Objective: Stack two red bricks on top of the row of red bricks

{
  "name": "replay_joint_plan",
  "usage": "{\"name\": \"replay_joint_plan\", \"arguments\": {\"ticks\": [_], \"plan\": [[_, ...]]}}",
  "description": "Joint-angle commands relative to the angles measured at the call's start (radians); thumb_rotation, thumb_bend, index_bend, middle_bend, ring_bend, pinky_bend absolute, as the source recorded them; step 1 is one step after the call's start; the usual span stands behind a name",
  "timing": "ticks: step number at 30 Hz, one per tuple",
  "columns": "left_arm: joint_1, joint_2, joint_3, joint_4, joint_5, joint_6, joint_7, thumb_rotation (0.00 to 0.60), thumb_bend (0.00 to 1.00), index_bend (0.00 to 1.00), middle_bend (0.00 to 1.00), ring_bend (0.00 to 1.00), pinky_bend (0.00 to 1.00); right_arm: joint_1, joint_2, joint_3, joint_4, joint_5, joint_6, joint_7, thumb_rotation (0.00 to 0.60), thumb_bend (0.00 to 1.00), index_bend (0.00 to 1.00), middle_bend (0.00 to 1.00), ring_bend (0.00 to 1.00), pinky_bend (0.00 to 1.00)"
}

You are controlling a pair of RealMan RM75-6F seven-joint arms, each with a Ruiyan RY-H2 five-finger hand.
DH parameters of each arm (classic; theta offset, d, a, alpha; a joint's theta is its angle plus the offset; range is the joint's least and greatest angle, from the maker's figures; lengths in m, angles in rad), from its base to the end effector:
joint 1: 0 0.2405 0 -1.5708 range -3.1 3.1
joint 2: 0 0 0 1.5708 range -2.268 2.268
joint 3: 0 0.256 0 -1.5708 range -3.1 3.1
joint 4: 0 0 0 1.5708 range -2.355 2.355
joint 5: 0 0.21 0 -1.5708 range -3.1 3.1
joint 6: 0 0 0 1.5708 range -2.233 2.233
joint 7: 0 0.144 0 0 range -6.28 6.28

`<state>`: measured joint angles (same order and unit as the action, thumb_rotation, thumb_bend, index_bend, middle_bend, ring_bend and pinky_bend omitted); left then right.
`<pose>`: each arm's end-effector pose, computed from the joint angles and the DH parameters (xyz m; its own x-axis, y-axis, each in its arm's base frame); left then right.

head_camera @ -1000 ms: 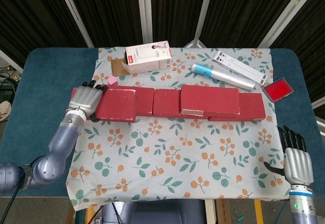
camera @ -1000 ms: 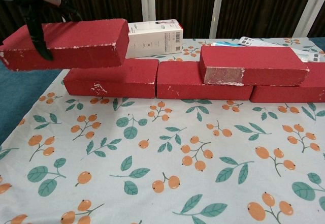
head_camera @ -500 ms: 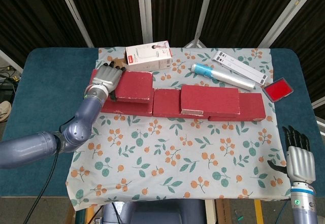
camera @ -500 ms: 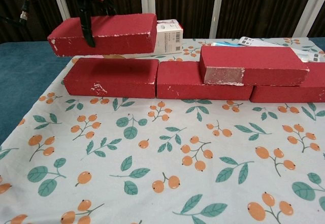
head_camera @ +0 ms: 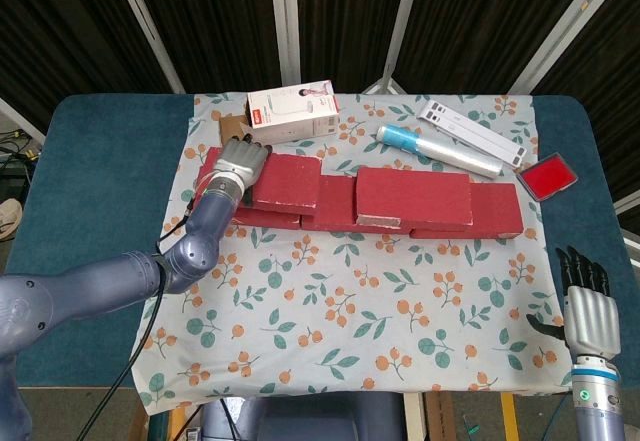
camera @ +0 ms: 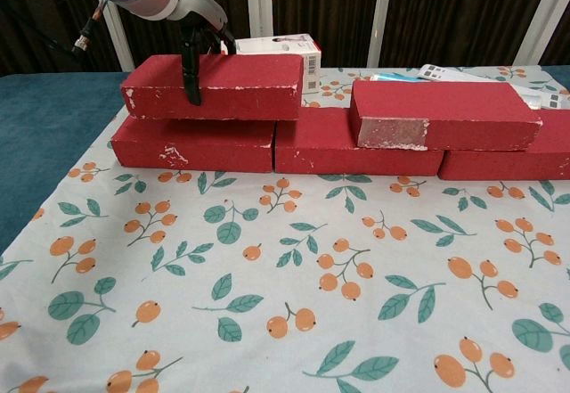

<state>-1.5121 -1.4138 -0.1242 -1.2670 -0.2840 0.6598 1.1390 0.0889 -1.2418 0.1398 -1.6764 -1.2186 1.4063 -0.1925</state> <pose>-0.0172 0.4727 0.0273 0.6979 0.4253 0.5762 0.7002 -0.2363 -0.6737 -0.3191 -0.1942 0.1261 0.3479 -0.0480 0.9363 -0.9061 0.2391 0.3489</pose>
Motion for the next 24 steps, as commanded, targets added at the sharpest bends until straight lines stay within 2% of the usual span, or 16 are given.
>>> {"name": "replay_joint_plan", "arguments": {"ticks": [1,12,24], "plan": [[-0.030,-0.016,0.011,0.004,-0.032,0.022,0.019,0.600,0.01,0.40,0.40,0.03,0.12,-0.001,0.003,0.001,0.001,0.000,-0.001,0.007,0.600,0.02,0.00,0.00,0.00,0.00],[-0.085,-0.083,0.017,0.056,-0.096,0.062,0.082,0.600,0.00,0.41,0.40,0.03,0.12,-0.001,0.010,0.002,0.007,0.001,-0.010,0.034,0.600,0.02,0.00,0.00,0.00,0.00],[-0.107,-0.151,-0.014,0.104,-0.098,0.079,0.118,0.600,0.00,0.40,0.40,0.03,0.12,-0.001,0.017,0.005,0.012,0.004,-0.013,0.052,0.600,0.02,0.00,0.00,0.00,0.00]]}}
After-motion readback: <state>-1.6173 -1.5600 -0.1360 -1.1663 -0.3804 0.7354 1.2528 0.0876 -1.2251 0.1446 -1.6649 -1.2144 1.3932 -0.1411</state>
